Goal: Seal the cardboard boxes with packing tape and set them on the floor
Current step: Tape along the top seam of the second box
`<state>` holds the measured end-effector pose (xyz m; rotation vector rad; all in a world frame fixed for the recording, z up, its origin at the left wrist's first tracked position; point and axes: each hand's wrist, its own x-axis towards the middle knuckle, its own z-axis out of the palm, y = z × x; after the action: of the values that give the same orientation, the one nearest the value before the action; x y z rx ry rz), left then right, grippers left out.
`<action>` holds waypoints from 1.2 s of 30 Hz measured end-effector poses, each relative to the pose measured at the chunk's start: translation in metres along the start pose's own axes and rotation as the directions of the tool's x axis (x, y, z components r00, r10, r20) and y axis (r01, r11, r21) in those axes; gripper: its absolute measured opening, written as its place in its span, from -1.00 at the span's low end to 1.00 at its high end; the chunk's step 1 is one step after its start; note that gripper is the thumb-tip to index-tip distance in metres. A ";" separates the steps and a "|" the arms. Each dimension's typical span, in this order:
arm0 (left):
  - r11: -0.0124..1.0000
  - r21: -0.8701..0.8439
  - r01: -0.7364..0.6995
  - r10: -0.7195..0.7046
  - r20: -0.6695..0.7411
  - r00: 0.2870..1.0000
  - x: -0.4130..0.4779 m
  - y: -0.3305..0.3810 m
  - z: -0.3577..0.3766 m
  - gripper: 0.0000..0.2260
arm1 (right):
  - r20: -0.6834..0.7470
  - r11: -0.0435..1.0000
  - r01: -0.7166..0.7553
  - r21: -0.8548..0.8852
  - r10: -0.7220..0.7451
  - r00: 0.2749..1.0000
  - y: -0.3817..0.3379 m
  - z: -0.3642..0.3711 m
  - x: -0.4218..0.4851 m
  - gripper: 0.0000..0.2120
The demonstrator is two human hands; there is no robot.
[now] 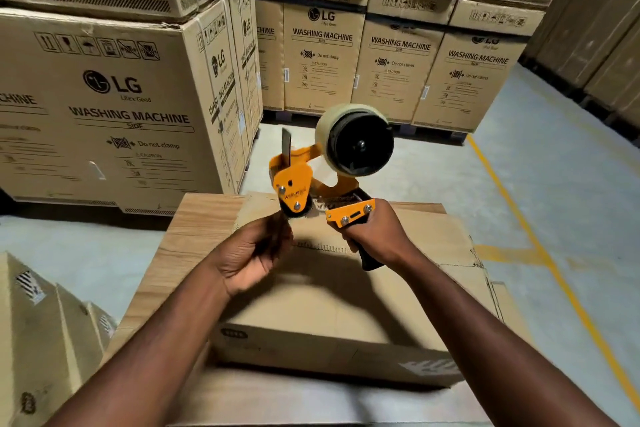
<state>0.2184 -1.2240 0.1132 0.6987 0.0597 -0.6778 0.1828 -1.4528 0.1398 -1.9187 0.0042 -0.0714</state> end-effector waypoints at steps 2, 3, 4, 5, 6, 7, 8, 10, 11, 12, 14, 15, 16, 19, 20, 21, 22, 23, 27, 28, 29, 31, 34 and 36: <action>0.978 0.208 0.023 -0.027 0.016 1.000 -0.013 0.010 -0.004 -0.48 | 0.018 0.993 0.063 -0.103 -0.061 0.998 0.003 0.001 -0.002 -0.83; 0.942 0.334 0.041 -0.042 -0.002 0.999 -0.015 0.016 -0.013 -0.56 | 0.033 0.983 0.104 -0.154 -0.100 0.994 0.005 0.002 -0.002 -0.83; 0.889 0.453 0.071 -0.058 -0.042 0.997 -0.017 0.022 -0.020 -0.68 | 0.054 0.967 0.142 -0.210 -0.134 0.990 0.009 0.004 -0.001 -0.82; 0.820 0.564 0.096 -0.055 -0.089 0.994 -0.018 0.028 -0.026 -0.80 | 0.082 0.949 0.172 -0.264 -0.156 0.984 0.012 0.006 0.001 -0.81; 0.742 0.661 0.111 -0.044 -0.117 0.992 -0.018 0.034 -0.034 -0.81 | 0.113 0.931 0.182 -0.316 -0.154 0.982 0.015 0.009 0.004 -0.79; 0.663 0.738 0.125 -0.039 -0.133 0.990 -0.015 0.039 -0.044 -0.76 | 0.146 0.912 0.195 -0.362 -0.151 0.978 0.018 0.012 0.009 -0.80; 0.600 0.786 0.147 -0.035 -0.157 0.987 -0.014 0.045 -0.051 -0.75 | 0.172 0.895 0.203 -0.398 -0.144 0.974 0.021 0.015 0.015 -0.82; 0.523 0.835 0.171 0.013 -0.208 0.978 -0.008 0.058 -0.063 -0.89 | 0.194 0.876 0.207 -0.436 -0.134 0.972 0.025 0.020 0.027 -0.81; 0.513 0.840 0.177 0.032 -0.224 0.974 -0.006 0.065 -0.067 -0.89 | 0.195 0.870 0.203 -0.449 -0.126 0.973 0.029 0.022 0.034 -0.74; 0.525 0.831 0.184 0.039 -0.240 0.970 -0.004 0.074 -0.071 -0.83 | 0.190 0.861 0.194 -0.470 -0.115 0.975 0.031 0.024 0.040 -0.70; 0.548 0.813 0.197 0.057 -0.272 0.961 0.000 0.089 -0.085 -0.71 | 0.187 0.837 0.174 -0.518 -0.088 0.978 0.033 0.026 0.050 -0.79; 0.543 0.813 0.210 0.073 -0.295 0.953 0.003 0.095 -0.092 -0.65 | 0.180 0.828 0.161 -0.537 -0.074 0.981 0.034 0.026 0.054 -0.88; 0.524 0.821 0.226 0.082 -0.312 0.946 0.004 0.100 -0.098 -0.62 | 0.171 0.817 0.147 -0.557 -0.060 0.983 0.034 0.028 0.057 -0.89; 0.471 0.849 0.242 0.102 -0.325 0.940 0.011 0.108 -0.113 -0.58 | 0.167 0.785 0.141 -0.604 -0.049 0.985 0.039 0.036 0.063 -0.88; 0.454 0.859 0.238 0.115 -0.321 0.940 0.015 0.108 -0.117 -0.58 | 0.167 0.776 0.143 -0.614 -0.049 0.985 0.040 0.038 0.064 -0.87; 0.436 0.870 0.232 0.134 -0.318 0.939 0.018 0.108 -0.121 -0.58 | 0.166 0.770 0.143 -0.622 -0.048 0.985 0.043 0.040 0.066 -0.84; 0.414 0.882 0.225 0.152 -0.310 0.938 0.021 0.108 -0.125 -0.58 | 0.164 0.768 0.135 -0.626 -0.040 0.986 0.044 0.041 0.067 -0.84; 0.399 0.891 0.216 0.165 -0.302 0.939 0.024 0.106 -0.129 -0.58 | 0.162 0.768 0.128 -0.627 -0.032 0.986 0.045 0.041 0.068 -0.84; 0.383 0.900 0.209 0.187 -0.297 0.936 0.031 0.096 -0.139 -0.61 | 0.168 0.764 0.108 -0.636 0.001 0.986 0.052 0.044 0.064 -0.83; 0.385 0.896 0.221 0.184 -0.309 0.933 0.031 0.092 -0.140 -0.62 | 0.173 0.754 0.107 -0.648 0.008 0.985 0.054 0.046 0.062 -0.81; 0.398 0.890 0.222 0.178 -0.313 0.933 0.032 0.087 -0.144 -0.63 | 0.174 0.742 0.110 -0.661 0.010 0.985 0.056 0.049 0.060 -0.79; 0.473 0.849 0.236 0.150 -0.342 0.928 0.033 0.075 -0.150 -0.63 | 0.168 0.732 0.108 -0.673 0.008 0.986 0.059 0.052 0.056 -0.79; 0.587 0.773 0.242 0.091 -0.360 0.929 0.037 0.058 -0.151 -0.64 | 0.140 0.719 0.105 -0.687 -0.010 0.990 0.064 0.053 0.056 -0.77; 0.590 0.748 0.303 0.017 -0.387 0.922 0.035 0.045 -0.154 -0.80 | 0.132 0.711 0.112 -0.694 -0.028 0.991 0.066 0.054 0.056 -0.73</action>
<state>0.2985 -1.1246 0.0106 1.7284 0.1546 -0.7191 0.2440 -1.4270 0.0628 -2.6968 -0.1381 -0.0096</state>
